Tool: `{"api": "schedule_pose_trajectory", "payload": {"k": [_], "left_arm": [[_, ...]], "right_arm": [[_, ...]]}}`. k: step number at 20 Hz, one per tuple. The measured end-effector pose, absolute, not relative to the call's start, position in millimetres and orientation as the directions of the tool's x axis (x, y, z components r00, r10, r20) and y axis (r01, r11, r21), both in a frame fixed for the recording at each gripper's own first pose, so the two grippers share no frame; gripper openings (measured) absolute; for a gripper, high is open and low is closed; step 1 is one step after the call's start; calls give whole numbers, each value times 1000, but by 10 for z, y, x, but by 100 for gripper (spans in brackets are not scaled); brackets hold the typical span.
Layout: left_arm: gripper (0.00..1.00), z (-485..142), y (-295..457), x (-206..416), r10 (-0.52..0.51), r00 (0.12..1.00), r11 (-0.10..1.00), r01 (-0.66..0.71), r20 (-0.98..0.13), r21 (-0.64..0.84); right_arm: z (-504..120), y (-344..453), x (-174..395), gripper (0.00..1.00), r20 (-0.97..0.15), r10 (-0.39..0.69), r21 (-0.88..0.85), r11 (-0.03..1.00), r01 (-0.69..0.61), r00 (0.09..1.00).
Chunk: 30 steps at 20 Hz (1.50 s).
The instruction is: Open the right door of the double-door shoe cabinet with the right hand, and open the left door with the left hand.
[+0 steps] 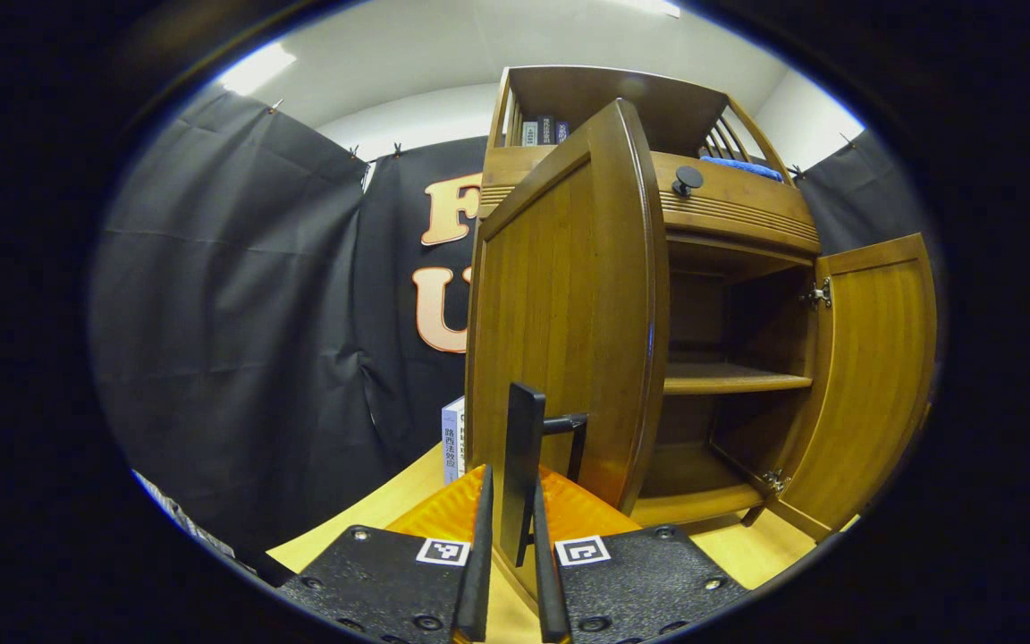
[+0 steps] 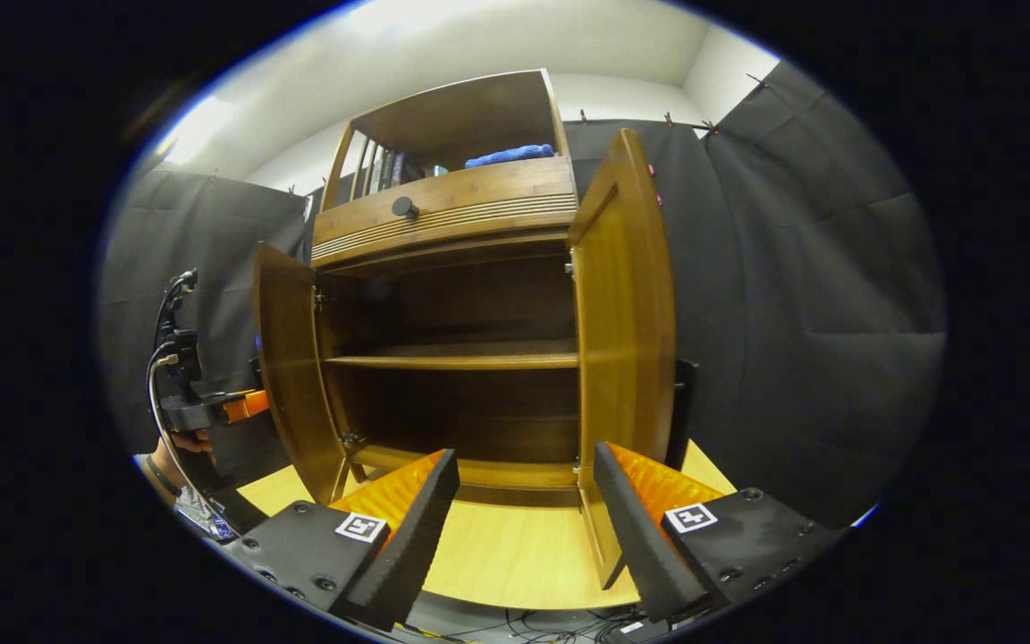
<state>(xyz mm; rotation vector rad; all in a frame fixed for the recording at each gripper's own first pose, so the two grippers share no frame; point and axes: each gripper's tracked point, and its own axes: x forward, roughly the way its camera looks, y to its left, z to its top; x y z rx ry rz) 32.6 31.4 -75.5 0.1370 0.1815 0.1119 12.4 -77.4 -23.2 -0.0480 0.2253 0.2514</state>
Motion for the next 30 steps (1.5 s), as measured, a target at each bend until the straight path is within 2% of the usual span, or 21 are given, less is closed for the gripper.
{"api": "schedule_pose_trajectory", "payload": {"k": [1,2,3,4,8,9,10,13,14,21,22,23,24,25,29,30], "left_arm": [[24,-730,348,321,129,978,985,-106,-165,140],[20,-716,392,305,135,977,986,-116,-162,121],[22,-704,462,300,144,977,986,-129,-158,101],[22,-691,514,294,152,976,986,-140,-154,88],[26,-601,727,280,172,977,980,-156,-129,122],[19,-558,769,274,169,979,981,-155,-118,116],[22,-534,843,282,173,979,981,-162,-107,108],[24,-537,951,255,136,984,989,-129,-113,73],[18,-526,974,269,121,986,991,-114,-112,72],[17,-484,1254,275,-2,994,999,7,-105,46],[10,-472,1316,285,-21,994,999,25,-103,36],[18,-475,1359,298,-44,993,999,47,-106,24],[18,-465,1405,307,-64,992,998,66,-107,14],[25,-450,1421,286,-86,990,996,86,-110,2],[27,-471,1469,311,-160,982,987,158,-104,-28],[27,-480,1474,322,-178,978,984,175,-104,-42]], "right_arm": [[-236,-763,136,89,-228,243,-25,967,-255,943],[-241,-752,145,98,-230,242,-31,966,-256,943],[-241,-739,148,98,-232,241,-33,966,-255,942],[-240,-726,150,89,-233,241,-31,966,-255,942],[-250,-685,191,89,-236,233,-27,969,-246,943],[-261,-670,190,89,-236,232,-27,969,-245,944],[-262,-641,201,89,-235,232,-28,969,-245,944],[-279,-541,251,89,-236,237,-30,968,-251,942],[-291,-508,252,89,-237,237,-31,968,-251,942],[-348,-295,334,89,-248,247,-38,964,-264,937],[-348,-267,351,98,-247,247,-35,964,-263,937],[-350,-247,361,98,-246,247,-31,965,-262,937],[-355,-223,359,98,-245,249,-28,964,-263,937],[-345,-199,373,100,-244,250,-26,964,-264,937],[-345,-179,385,98,-245,242,-37,965,-259,939],[-337,-168,389,89,-244,242,-35,965,-258,939]]}}
